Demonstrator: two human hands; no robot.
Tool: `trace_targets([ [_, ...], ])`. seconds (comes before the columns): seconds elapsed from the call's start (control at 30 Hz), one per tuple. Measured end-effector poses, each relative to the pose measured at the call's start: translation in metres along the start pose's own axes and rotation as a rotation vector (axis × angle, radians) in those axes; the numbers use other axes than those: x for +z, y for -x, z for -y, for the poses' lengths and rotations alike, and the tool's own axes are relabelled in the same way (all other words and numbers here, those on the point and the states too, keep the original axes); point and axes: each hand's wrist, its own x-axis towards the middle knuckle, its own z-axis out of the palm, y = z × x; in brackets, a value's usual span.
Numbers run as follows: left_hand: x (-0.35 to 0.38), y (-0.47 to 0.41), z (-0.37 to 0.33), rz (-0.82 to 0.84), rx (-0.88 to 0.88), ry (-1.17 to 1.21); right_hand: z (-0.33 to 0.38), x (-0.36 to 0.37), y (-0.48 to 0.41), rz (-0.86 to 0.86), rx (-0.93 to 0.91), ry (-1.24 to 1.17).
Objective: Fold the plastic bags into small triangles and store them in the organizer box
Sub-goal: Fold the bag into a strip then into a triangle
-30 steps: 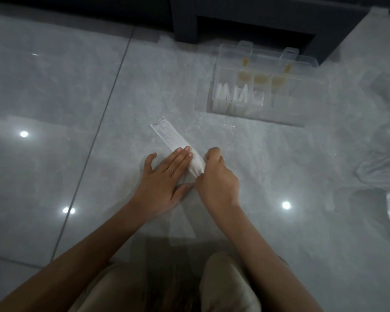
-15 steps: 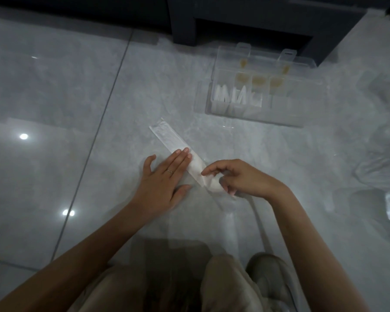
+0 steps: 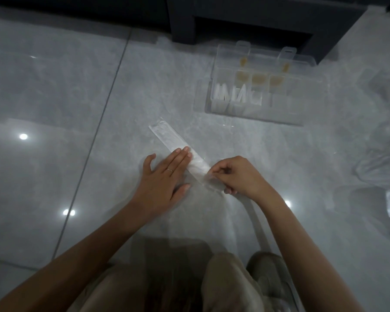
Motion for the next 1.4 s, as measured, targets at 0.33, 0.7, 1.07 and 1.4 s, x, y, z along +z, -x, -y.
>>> trace_targets([
  [0.33,-0.01,-0.02,-0.012,-0.163,-0.306,0.579,0.009,0.023,-0.007,-0.219,0.167,0.055],
  [0.7,-0.01,-0.046,-0.007,-0.247,-0.409,0.728,0.014,0.023,-0.009,-0.201,0.145,0.24],
  [1.07,-0.01,-0.039,-0.012,-0.273,-0.413,0.545,0.005,0.027,0.005,-0.25,-0.046,0.12],
  [1.4,-0.006,-0.041,-0.008,-0.251,-0.383,0.49,-0.036,0.032,0.044,-0.324,-0.601,0.738],
])
